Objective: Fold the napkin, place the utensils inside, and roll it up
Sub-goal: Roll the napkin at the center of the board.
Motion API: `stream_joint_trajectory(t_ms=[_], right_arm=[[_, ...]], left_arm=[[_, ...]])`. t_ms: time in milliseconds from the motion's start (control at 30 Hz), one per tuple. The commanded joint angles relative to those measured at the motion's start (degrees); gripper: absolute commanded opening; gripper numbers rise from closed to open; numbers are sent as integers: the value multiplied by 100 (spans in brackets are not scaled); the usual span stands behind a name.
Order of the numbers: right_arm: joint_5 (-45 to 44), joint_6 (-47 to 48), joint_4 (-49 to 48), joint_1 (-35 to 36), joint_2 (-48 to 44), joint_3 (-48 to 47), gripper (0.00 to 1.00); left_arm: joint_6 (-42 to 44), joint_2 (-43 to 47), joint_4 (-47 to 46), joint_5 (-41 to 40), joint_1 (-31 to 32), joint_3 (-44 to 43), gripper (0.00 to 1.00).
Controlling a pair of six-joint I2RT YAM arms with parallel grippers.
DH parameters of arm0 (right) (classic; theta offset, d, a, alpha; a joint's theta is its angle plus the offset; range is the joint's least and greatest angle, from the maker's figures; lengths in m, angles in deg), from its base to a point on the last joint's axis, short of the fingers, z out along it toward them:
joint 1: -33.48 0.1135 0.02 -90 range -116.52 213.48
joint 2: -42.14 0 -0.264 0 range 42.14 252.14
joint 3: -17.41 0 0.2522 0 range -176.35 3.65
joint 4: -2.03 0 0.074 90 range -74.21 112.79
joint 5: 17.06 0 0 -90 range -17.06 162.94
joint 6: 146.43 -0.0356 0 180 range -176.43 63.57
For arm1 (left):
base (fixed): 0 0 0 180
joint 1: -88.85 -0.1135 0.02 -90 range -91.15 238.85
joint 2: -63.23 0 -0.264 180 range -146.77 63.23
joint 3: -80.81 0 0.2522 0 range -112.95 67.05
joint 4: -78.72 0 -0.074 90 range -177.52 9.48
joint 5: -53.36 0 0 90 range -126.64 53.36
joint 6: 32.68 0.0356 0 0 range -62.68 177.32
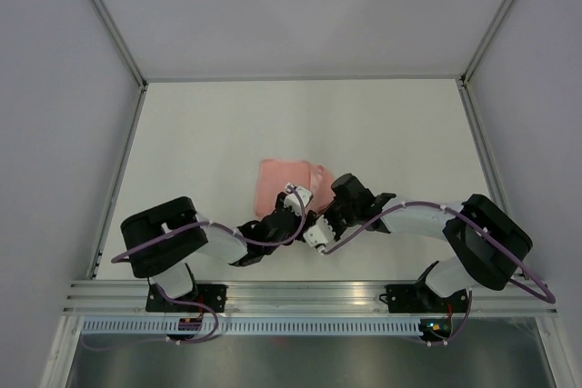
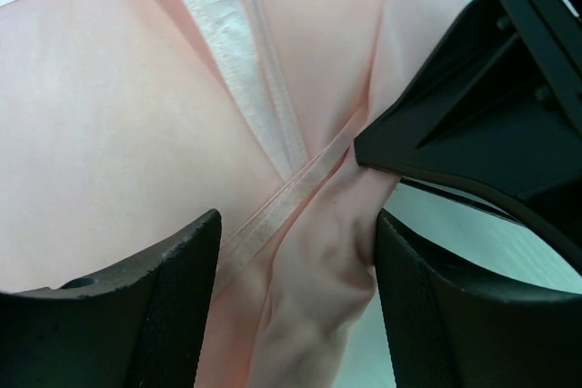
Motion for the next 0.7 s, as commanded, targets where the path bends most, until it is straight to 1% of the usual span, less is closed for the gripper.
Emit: stream_joint_trajectory(t_ms=[0, 200, 333, 400, 500, 633, 667], right_arm=[[-963, -867, 1228, -11, 558, 18, 6], [-1122, -1324, 1377, -2, 628, -61, 4], [-1175, -1605, 1579, -11, 663, -236, 4], [-1340, -1781, 1728, -11, 821, -403, 3], [-1508, -2062, 1869, -37, 988, -552, 3], [-1649, -2510, 2193, -247, 1191, -790, 2], [-1658, -2624, 2281, -283, 1234, -851, 2]], left_arm=[[343, 476, 417, 123, 114, -58, 73], [440, 1189, 627, 289, -150, -172, 77], [554, 1391, 821, 264, -185, -286, 77], [563, 1488, 882, 185, -255, -295, 77], [554, 1717, 900, 114, -518, -269, 77], [370, 1998, 1294, 220, -1264, -392, 77], [387, 2077, 1348, 194, -1353, -427, 77]])
